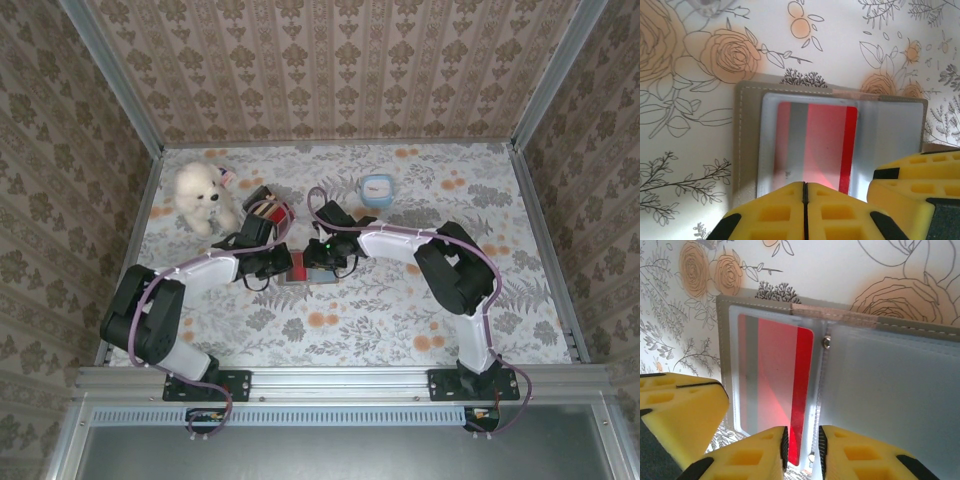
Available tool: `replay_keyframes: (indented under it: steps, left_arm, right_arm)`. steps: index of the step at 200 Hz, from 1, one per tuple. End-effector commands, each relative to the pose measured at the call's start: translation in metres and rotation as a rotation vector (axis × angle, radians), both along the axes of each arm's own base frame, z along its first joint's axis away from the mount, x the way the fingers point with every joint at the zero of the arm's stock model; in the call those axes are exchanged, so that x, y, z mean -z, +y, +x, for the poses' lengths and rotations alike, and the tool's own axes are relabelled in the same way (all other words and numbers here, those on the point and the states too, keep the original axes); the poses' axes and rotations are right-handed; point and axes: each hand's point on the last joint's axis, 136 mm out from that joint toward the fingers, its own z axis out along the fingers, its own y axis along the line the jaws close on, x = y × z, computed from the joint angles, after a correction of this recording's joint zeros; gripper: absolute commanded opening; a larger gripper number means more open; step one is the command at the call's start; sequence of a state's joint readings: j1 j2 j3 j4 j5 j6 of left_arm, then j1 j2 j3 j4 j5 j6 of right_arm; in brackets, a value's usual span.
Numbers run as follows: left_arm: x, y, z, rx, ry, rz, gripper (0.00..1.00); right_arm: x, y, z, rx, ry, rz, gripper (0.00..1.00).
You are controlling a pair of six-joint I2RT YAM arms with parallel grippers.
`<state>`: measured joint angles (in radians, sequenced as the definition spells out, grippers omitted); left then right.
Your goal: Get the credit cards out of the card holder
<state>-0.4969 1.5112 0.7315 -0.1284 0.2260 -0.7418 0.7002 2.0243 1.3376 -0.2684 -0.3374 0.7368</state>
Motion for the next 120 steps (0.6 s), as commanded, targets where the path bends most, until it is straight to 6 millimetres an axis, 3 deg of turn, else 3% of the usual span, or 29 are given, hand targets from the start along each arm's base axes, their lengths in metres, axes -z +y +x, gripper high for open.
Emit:
replay_keyframes:
  steps: [1, 37, 120]
  left_arm:
    - [0.01, 0.01, 0.001, -0.044, -0.001, 0.042, 0.08]
    - [0.013, 0.01, 0.003, -0.016, 0.01, 0.067, 0.06]
    - [0.021, 0.017, 0.005, -0.027, 0.034, 0.098, 0.01]
  right_arm:
    - [-0.002, 0.002, 0.007, 0.003, 0.005, 0.004, 0.26]
    - [-0.005, 0.009, 0.007, -0.012, 0.012, 0.044, 0.2]
    - [0.004, 0.014, 0.007, -0.015, 0.048, 0.051, 0.22]
